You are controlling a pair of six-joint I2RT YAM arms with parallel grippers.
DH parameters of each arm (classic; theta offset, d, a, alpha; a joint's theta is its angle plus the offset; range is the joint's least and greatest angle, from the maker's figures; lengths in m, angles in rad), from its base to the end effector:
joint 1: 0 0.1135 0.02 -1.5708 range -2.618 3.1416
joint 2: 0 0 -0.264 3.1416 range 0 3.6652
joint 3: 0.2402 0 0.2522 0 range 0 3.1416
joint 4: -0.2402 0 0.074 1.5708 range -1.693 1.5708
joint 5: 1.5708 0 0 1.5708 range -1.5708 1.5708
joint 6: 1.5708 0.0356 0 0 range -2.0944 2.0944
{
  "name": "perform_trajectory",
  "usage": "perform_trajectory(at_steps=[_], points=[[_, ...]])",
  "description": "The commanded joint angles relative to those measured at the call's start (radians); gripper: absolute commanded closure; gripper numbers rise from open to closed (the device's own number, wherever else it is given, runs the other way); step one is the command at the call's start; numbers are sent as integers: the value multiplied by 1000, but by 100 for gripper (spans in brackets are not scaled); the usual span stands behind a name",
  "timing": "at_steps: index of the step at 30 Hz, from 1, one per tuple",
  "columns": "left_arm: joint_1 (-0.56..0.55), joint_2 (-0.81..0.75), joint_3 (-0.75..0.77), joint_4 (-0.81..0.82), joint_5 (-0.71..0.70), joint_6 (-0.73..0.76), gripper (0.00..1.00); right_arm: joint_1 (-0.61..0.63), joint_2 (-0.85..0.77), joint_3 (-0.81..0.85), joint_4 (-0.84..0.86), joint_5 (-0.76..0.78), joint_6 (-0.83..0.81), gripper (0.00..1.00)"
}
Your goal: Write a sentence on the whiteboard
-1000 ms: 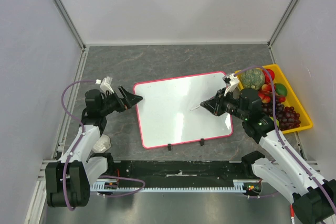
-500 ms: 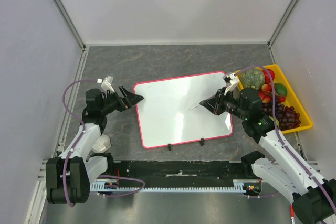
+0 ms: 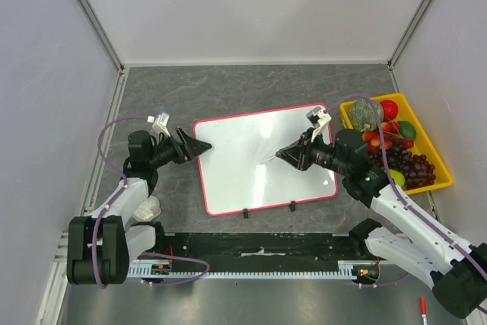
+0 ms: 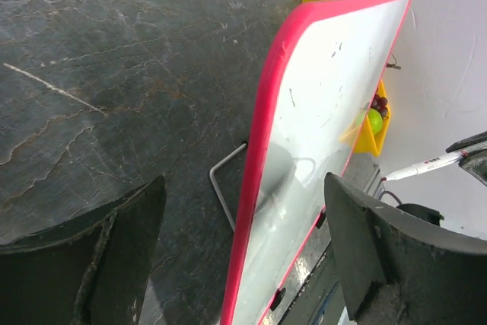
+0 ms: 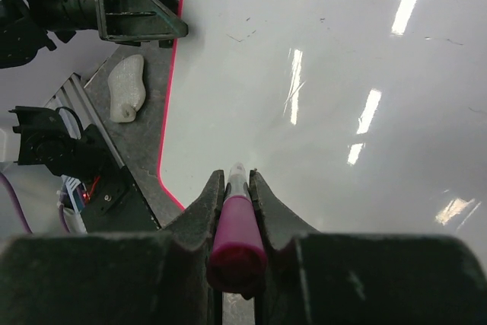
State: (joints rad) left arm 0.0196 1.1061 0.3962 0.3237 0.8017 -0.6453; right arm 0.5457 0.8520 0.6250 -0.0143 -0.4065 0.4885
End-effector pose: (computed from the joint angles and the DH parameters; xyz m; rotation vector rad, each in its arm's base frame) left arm 0.2185 -0.0213 0.1982 -0.1103 2.0164 -1.1853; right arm 0.1653 0.1168 0.2900 -0.3628 1.8993 1.0816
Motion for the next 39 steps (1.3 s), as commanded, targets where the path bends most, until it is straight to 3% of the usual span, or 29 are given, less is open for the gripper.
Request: perform_trajectory(at_steps=[1, 8, 20, 24, 32, 39], points=[[-42, 15, -29, 147, 47, -34, 12, 34, 41, 56, 122, 35, 25, 100], [-70, 90, -82, 363, 103, -66, 16, 59, 76, 76, 157, 54, 47, 100], [-107, 175, -114, 449, 145, 10, 36, 83, 114, 96, 160, 71, 38, 100], [-109, 196, -125, 482, 177, 36, 37, 88, 131, 101, 166, 74, 33, 100], [-109, 282, -140, 648, 224, -53, 53, 109, 170, 128, 183, 95, 25, 100], [-109, 301, -165, 715, 272, -57, 79, 148, 190, 157, 220, 158, 12, 100]])
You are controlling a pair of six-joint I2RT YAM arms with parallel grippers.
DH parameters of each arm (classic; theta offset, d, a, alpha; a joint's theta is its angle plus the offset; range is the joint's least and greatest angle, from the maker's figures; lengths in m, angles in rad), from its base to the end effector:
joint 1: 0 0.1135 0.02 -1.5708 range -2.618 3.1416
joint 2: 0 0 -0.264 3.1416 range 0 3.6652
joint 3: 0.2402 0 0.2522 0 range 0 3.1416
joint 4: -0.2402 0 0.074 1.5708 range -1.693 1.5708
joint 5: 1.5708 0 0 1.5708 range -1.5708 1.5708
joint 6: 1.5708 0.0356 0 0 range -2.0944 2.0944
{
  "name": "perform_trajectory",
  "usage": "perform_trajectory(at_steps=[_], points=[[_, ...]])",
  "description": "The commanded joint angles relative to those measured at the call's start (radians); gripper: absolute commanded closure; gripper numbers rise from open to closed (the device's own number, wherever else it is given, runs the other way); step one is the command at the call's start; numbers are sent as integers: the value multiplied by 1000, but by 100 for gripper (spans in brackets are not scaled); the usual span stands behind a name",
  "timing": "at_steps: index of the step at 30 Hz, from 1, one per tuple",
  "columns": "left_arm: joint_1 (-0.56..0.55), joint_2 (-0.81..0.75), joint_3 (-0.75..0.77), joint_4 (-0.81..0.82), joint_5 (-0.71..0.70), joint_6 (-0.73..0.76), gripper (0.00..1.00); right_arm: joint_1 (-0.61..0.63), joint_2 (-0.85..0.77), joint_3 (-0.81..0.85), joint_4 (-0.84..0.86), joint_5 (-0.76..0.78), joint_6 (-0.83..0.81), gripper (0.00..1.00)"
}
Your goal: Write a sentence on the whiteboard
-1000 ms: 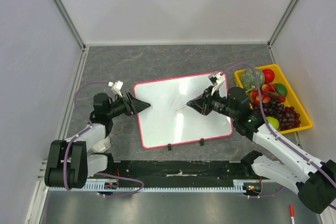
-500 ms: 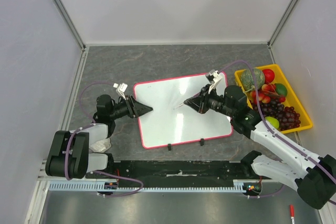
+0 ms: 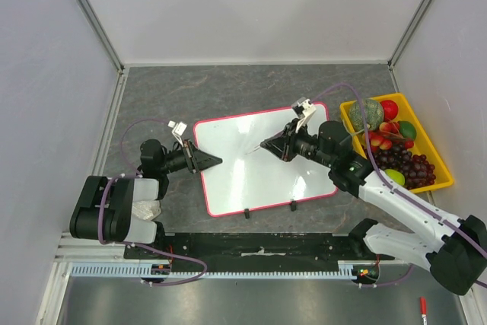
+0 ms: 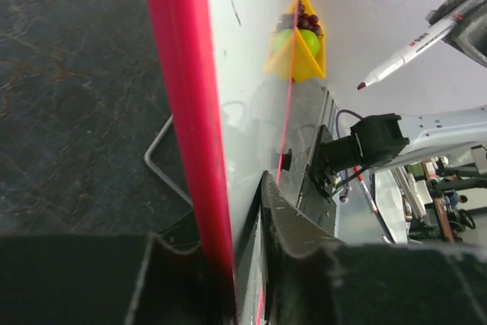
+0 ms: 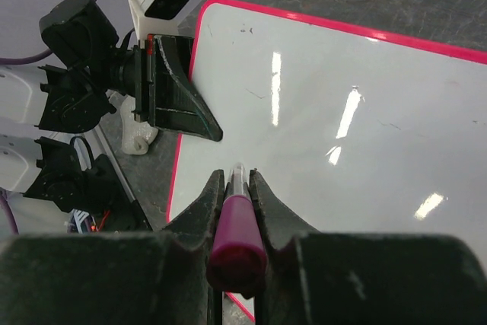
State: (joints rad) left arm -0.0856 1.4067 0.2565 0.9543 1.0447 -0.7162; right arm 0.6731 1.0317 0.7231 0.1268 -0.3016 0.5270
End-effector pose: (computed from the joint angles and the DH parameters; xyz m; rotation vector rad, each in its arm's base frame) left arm 0.2183 -0.0496 0.1570 0.2410 1.8984 -1.4714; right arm 0.1829 0.1593 0.3033 -0.3730 1.8501 1.1155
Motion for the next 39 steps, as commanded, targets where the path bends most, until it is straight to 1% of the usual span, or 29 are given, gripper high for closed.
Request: perform_trajectory(at_steps=[1, 7, 12, 16, 21, 29, 39], points=[[-5, -5, -25, 80, 28, 17, 81, 28, 14, 65, 83, 62, -30, 100], [-3, 0, -23, 66, 23, 18, 98, 74, 50, 105, 99, 139, -88, 100], [-3, 9, -23, 75, 31, 11, 98, 117, 83, 121, 143, 252, -148, 100], [-3, 0, -29, 78, 31, 9, 98, 151, 103, 110, 210, 344, -171, 100], [-5, 3, -33, 92, 35, 6, 98, 192, 145, 121, 275, 418, -194, 100], [-5, 12, -31, 109, 43, -2, 98, 227, 220, 174, 300, 475, -231, 100], [-3, 23, -33, 130, 51, -9, 98, 229, 292, 220, 297, 481, -242, 100]])
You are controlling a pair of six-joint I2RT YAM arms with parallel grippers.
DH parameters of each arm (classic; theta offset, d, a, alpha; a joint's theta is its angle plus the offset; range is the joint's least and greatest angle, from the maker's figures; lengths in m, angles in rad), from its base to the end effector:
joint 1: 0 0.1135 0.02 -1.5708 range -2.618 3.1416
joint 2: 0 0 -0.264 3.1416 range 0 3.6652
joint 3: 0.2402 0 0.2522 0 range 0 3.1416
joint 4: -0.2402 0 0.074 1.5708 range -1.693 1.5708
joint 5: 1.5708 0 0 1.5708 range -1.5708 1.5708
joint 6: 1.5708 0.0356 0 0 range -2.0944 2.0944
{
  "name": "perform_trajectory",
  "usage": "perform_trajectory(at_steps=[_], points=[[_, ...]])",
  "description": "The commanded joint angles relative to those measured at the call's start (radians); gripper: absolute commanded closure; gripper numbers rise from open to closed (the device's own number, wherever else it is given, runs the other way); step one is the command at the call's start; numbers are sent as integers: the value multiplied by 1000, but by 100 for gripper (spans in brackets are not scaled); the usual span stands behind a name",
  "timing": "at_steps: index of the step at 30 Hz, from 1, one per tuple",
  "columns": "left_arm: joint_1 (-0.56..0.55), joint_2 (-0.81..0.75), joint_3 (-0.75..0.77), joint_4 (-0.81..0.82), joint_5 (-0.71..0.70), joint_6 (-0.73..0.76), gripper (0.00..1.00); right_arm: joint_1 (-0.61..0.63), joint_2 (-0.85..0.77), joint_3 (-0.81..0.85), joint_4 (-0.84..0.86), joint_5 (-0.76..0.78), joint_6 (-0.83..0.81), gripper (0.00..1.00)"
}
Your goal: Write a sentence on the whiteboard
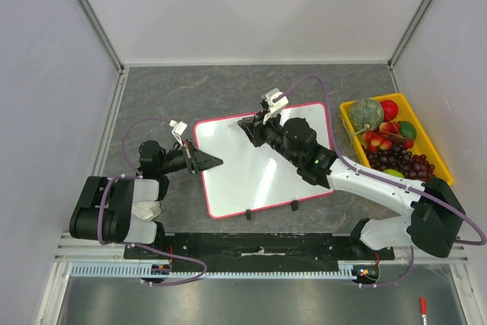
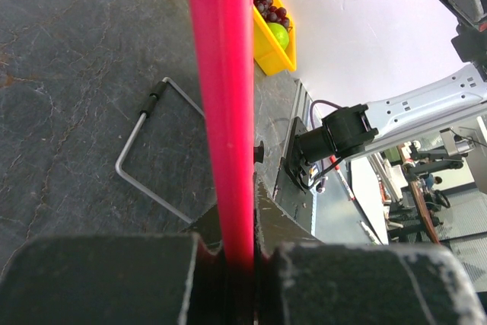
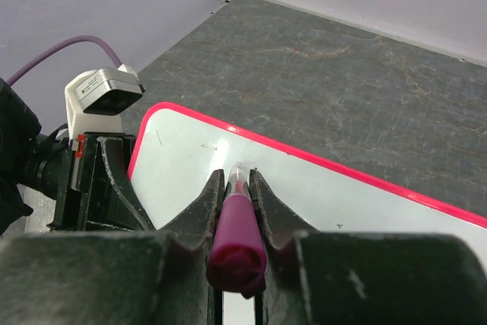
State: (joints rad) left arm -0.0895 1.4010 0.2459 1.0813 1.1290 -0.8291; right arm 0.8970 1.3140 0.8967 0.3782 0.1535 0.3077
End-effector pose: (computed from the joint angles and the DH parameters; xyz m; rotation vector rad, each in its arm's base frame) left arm 0.2144 -0.0516 0.1673 0.3010 1.8434 -1.5768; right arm 0.1979 0.2391 0.3201 -0.3658 1.6295 0.8019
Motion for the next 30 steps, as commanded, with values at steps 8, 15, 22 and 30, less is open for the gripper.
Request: perform_trajectory(at_steps=[8, 15, 22, 30], points=[[0, 33, -22, 11, -32, 99, 98, 5, 28, 34, 30, 35, -32, 100], [0, 36, -20, 12, -31, 99, 98, 5, 18, 2, 13, 43, -35, 100], [0, 36, -19, 14, -31, 99, 98, 5, -7, -30, -5, 32, -24, 100], [0, 38, -17, 14, -31, 99, 98, 5, -48, -79, -19, 20, -2, 100]])
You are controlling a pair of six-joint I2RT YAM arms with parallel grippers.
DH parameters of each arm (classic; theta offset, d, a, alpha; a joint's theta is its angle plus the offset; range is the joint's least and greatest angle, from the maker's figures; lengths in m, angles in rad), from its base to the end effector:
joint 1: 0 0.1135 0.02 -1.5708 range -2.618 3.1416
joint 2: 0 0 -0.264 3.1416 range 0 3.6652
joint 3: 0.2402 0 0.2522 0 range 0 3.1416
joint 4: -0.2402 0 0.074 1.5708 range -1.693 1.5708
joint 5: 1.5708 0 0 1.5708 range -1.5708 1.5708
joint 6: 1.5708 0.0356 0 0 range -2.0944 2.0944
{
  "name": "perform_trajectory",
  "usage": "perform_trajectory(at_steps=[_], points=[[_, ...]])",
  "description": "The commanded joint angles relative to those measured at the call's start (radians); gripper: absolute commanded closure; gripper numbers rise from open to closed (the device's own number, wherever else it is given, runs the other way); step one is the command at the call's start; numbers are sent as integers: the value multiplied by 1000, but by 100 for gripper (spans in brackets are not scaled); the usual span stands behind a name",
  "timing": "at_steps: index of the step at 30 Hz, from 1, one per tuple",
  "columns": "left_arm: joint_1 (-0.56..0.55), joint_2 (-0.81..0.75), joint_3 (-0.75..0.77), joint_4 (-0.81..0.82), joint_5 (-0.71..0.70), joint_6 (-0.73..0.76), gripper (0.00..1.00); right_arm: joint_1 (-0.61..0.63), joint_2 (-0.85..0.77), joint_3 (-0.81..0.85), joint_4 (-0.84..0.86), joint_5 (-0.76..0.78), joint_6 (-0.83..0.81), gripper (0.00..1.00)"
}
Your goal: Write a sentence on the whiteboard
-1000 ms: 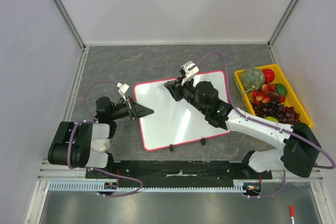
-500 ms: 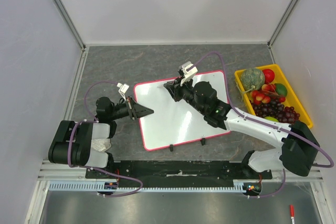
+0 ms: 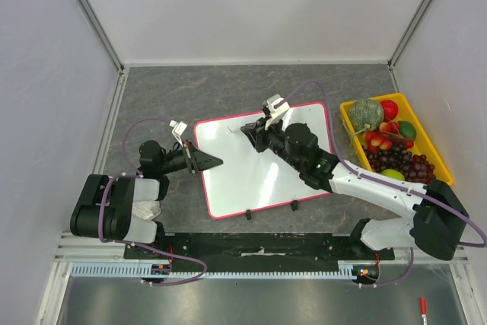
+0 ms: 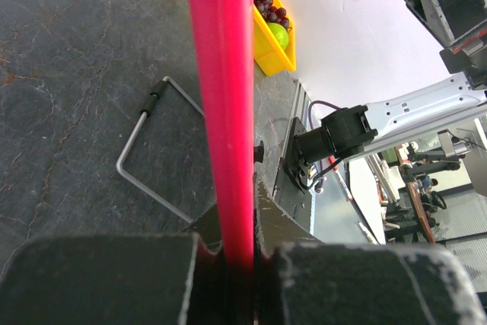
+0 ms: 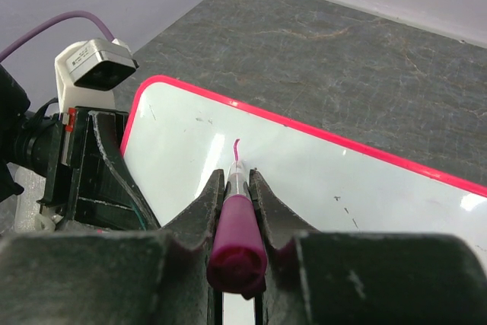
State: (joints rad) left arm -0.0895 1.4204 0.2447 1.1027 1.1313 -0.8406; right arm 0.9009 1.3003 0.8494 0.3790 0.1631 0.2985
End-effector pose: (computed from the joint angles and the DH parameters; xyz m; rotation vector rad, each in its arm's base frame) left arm 0.2153 -0.0517 0.1650 0.2936 1.8477 -1.5860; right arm 0.1939 0.2354 0.3073 -0.3798 1.6575 0.7761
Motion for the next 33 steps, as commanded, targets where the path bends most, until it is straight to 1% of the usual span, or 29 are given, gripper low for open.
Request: perform_trajectory(at_steps=[1, 6, 13, 19, 33], points=[[0, 17, -16, -7, -33, 110, 98, 1, -42, -38, -20, 9, 10, 100], [0, 17, -18, -6, -33, 110, 98, 1, -67, -47, -20, 10, 22, 100], [-1, 18, -18, -3, -31, 110, 98, 1, -111, -16, 3, 21, 36, 100], [0, 20, -18, -1, -31, 109, 98, 1, -88, 7, 15, 64, 25, 100], [0, 32, -19, 19, -25, 97, 98, 1, -18, 37, 67, 90, 33, 100]])
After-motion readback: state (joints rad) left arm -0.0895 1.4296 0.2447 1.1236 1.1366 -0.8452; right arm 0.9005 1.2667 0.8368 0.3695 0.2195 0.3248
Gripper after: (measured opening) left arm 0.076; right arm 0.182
